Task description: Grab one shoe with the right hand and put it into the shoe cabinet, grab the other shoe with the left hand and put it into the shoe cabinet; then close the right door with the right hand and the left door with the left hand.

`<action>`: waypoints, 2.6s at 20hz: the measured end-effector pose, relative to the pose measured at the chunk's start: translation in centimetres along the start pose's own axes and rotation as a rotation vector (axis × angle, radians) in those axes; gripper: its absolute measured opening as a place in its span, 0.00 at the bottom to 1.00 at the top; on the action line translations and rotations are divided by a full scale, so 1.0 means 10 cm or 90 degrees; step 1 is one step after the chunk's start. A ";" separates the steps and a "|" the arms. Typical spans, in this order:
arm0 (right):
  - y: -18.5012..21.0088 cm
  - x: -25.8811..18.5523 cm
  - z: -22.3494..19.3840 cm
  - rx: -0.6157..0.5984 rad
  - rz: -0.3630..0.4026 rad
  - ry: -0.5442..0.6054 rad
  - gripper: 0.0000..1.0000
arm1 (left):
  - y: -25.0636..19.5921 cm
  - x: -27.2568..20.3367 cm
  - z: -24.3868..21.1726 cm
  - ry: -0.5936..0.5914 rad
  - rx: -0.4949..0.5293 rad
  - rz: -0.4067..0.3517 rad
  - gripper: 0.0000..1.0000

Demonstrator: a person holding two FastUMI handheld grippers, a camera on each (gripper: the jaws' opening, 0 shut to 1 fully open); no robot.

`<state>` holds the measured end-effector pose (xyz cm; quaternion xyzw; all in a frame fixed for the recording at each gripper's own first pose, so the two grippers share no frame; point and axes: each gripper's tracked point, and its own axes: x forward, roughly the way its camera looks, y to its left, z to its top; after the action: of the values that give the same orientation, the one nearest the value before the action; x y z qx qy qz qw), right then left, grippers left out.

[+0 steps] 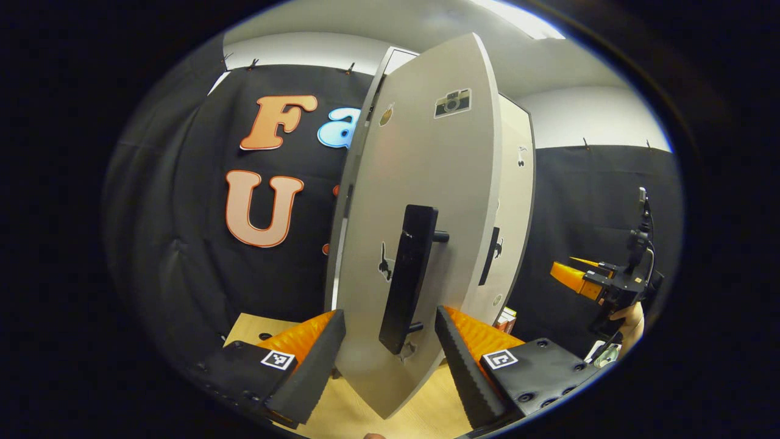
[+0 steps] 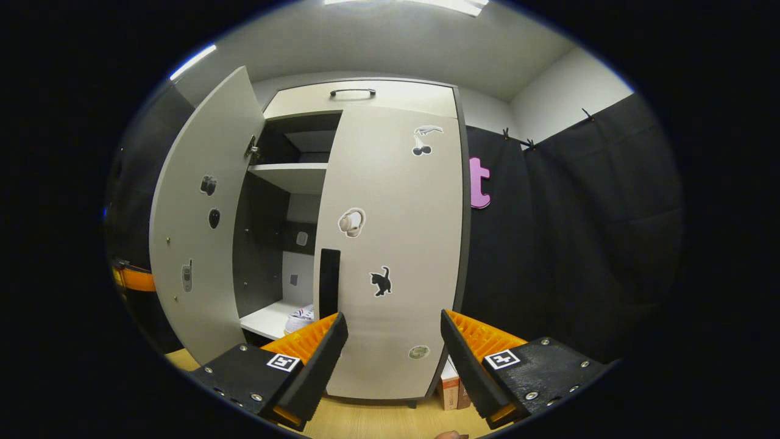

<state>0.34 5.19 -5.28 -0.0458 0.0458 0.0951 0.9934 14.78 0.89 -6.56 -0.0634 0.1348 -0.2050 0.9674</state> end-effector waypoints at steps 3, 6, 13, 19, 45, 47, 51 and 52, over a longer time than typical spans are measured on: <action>-0.08 -0.05 0.02 -0.006 -0.009 -0.004 0.94 | -0.13 0.09 -0.04 0.004 -0.011 -0.015 0.98; -0.14 -0.08 0.06 -0.012 -0.018 -0.013 0.94 | -0.23 0.20 -0.06 0.007 -0.019 -0.025 0.96; -0.28 -0.18 0.12 -0.015 -0.035 -0.022 0.94 | -0.49 0.49 -0.12 0.014 -0.005 -0.028 0.96; -0.46 -0.24 0.09 -0.018 -0.064 -0.018 0.94 | -0.66 0.97 -0.28 0.040 -0.009 0.001 0.95; -0.65 -0.04 -0.06 0.010 -0.049 0.021 0.94 | -0.77 1.95 -0.43 0.059 0.033 0.125 0.98; -0.65 0.00 0.00 0.016 -0.044 0.019 0.94 | -0.83 1.89 -0.37 0.063 0.041 0.127 0.97; -0.64 0.05 0.23 0.012 -0.031 0.005 0.94 | -0.96 1.47 0.04 0.029 0.059 0.123 0.97; -0.64 0.05 0.30 0.012 -0.027 -0.002 0.94 | -0.96 1.33 0.21 0.015 0.068 0.128 0.97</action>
<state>2.32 -0.66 -1.78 -0.0374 0.0438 0.0739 0.9956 23.38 -13.18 -5.99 0.0042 0.1407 -0.1146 0.9834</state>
